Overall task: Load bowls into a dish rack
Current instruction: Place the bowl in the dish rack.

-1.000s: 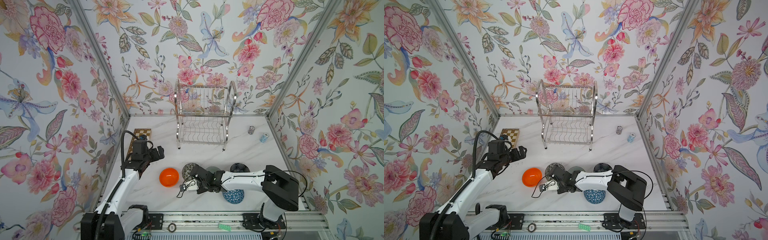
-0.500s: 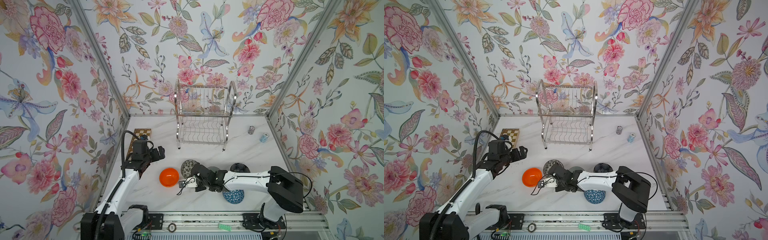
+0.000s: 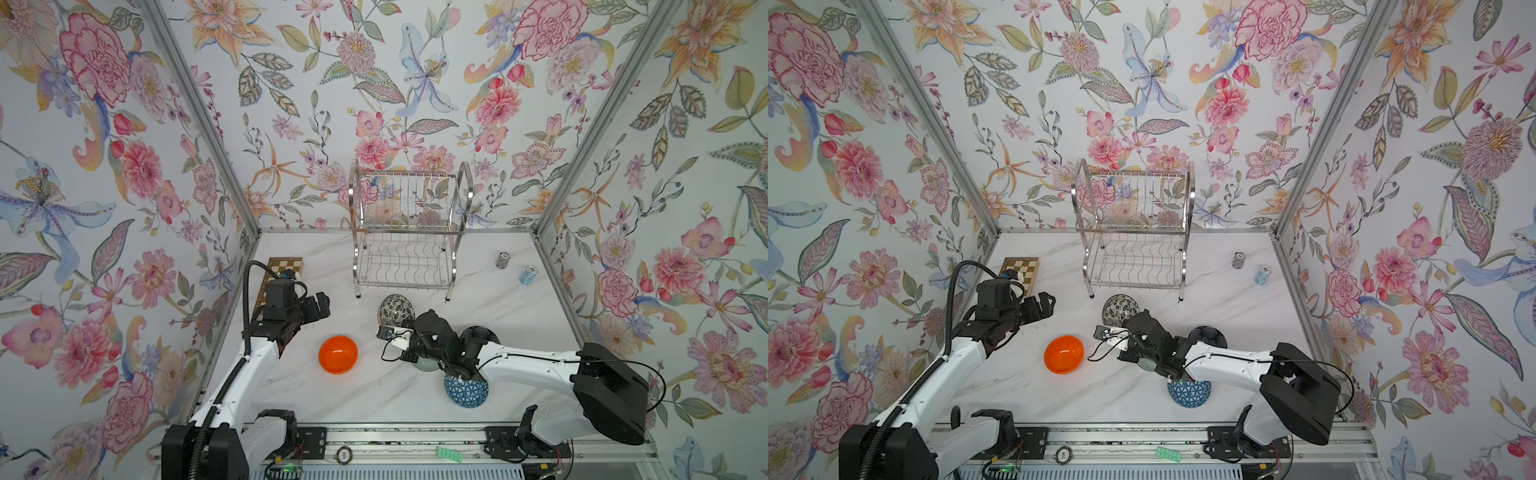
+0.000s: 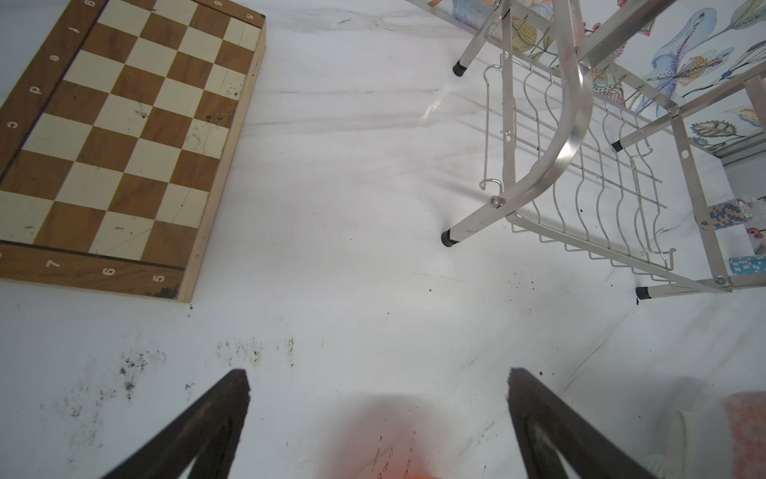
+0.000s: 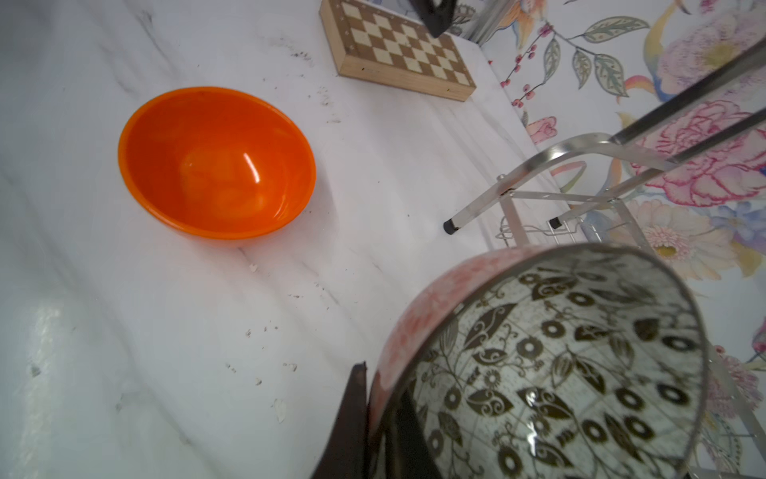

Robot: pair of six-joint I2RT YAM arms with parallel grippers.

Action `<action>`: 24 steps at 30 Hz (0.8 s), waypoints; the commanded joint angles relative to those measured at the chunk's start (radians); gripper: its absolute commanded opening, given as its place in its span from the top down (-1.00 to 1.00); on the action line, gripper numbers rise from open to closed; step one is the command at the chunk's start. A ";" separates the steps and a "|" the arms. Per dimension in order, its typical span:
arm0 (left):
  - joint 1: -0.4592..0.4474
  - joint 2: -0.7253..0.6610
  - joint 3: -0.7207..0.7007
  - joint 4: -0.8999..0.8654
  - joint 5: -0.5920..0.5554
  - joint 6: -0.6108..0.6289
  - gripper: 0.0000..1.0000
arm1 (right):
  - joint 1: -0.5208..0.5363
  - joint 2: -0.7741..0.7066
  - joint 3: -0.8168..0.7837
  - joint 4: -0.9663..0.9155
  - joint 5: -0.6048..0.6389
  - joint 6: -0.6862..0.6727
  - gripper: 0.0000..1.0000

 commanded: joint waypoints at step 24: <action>-0.019 0.002 0.026 0.009 0.037 -0.012 -0.98 | -0.170 0.373 0.077 1.025 -0.012 1.073 1.00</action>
